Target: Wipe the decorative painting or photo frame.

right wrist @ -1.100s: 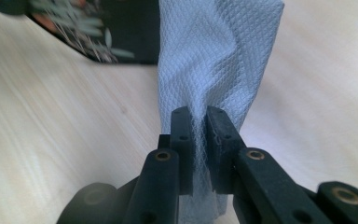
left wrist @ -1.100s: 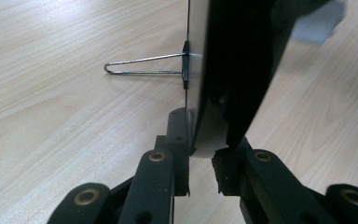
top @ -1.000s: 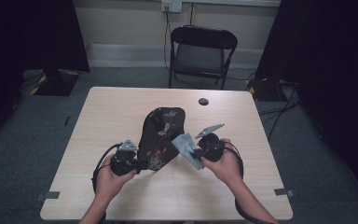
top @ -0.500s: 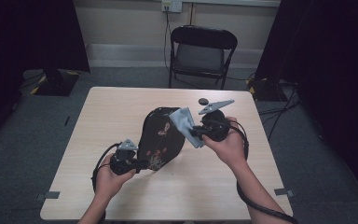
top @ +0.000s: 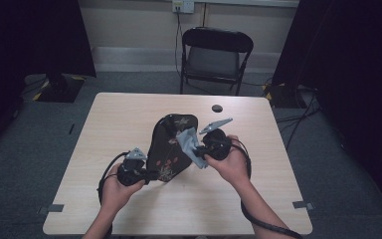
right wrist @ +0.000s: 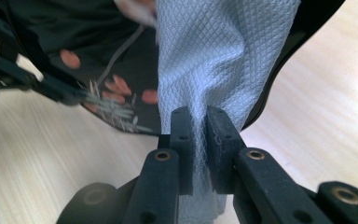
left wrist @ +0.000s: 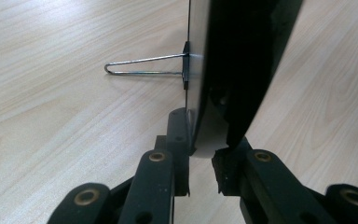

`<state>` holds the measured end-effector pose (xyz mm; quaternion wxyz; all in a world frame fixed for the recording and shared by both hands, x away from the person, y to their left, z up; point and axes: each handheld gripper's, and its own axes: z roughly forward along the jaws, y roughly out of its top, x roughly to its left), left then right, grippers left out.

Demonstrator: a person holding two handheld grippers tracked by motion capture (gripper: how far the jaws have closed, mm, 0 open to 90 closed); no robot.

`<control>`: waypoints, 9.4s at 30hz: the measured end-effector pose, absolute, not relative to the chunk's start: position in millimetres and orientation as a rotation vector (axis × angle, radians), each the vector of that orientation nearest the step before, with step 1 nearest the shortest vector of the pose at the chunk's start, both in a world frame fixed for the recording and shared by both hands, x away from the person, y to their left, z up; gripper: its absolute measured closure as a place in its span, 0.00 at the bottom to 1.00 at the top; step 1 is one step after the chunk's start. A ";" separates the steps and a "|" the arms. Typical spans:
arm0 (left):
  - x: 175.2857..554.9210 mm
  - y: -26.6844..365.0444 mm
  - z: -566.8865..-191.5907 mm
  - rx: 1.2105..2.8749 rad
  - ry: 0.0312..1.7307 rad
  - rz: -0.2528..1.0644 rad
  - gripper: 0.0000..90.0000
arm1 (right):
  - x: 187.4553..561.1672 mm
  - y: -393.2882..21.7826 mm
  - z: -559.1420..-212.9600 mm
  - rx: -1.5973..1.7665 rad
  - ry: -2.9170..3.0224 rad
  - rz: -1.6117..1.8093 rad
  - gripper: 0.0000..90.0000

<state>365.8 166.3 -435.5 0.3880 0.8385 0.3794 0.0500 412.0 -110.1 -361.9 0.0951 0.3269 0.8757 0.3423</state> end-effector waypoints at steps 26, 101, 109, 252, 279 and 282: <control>366.2 166.4 -435.1 2.137 0.965 0.121 0.87 | 403.0 -112.6 -459.5 1.108 2.733 0.867 0.92; 367.4 166.5 -434.7 2.137 0.979 0.116 0.87 | 401.6 -115.4 -456.7 1.102 2.777 0.866 0.92; 367.0 167.5 -435.9 2.117 0.998 0.125 0.87 | 398.6 -121.3 -461.2 1.114 2.778 0.871 0.91; 365.2 176.8 -426.2 2.131 1.005 0.112 0.87 | 399.6 -108.1 -466.4 1.108 2.800 0.898 0.91; 365.8 175.5 -426.3 2.123 1.008 0.121 0.87 | 404.2 -115.0 -302.5 0.886 2.589 1.095 0.91; 365.7 175.5 -426.2 2.123 1.008 0.120 0.87 | 407.6 -109.0 -291.3 0.880 2.574 1.129 0.91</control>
